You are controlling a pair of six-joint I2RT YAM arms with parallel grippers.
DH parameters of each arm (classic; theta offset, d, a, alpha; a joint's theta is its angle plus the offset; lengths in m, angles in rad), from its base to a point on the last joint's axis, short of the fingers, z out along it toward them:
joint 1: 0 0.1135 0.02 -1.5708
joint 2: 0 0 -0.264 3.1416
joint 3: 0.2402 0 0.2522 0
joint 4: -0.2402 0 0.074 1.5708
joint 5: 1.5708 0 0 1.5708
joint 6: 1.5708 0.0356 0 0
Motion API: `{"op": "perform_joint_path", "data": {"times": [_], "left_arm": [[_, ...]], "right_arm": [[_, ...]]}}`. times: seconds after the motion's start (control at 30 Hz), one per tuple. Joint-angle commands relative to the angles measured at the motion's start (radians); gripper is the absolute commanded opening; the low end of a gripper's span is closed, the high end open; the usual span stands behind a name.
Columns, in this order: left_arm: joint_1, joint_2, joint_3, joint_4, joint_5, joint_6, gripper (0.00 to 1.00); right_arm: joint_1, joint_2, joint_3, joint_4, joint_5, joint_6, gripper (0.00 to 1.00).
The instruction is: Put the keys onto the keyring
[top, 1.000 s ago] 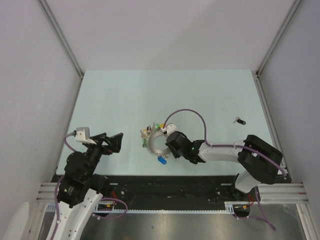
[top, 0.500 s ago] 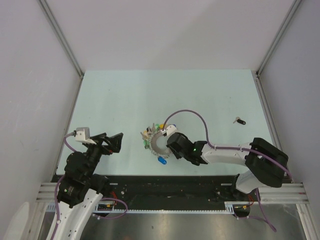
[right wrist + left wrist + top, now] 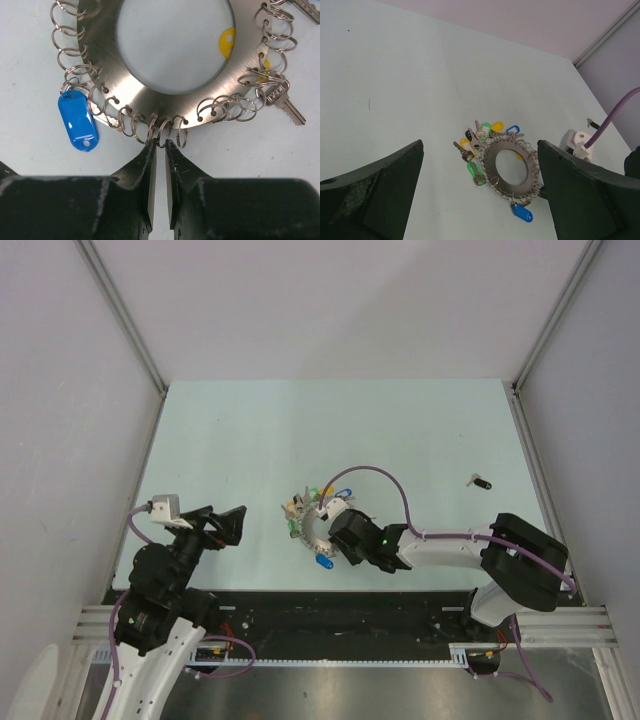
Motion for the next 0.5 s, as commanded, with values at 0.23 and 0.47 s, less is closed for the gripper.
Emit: {"op": "perform_joint_path", "data": {"times": [0.23,0.47], "left_arm": [[0.011,-0.01,-0.009,0.033,0.018,0.019,1.0],[0.011,-0.011,-0.007,0.033,0.021,0.019,1.0]], "right_arm": [[-0.044,0.031,0.06,-0.009,-0.04,-0.017,0.16],[-0.06,0.035,0.066,-0.008,-0.048,-0.02,0.11]]}}
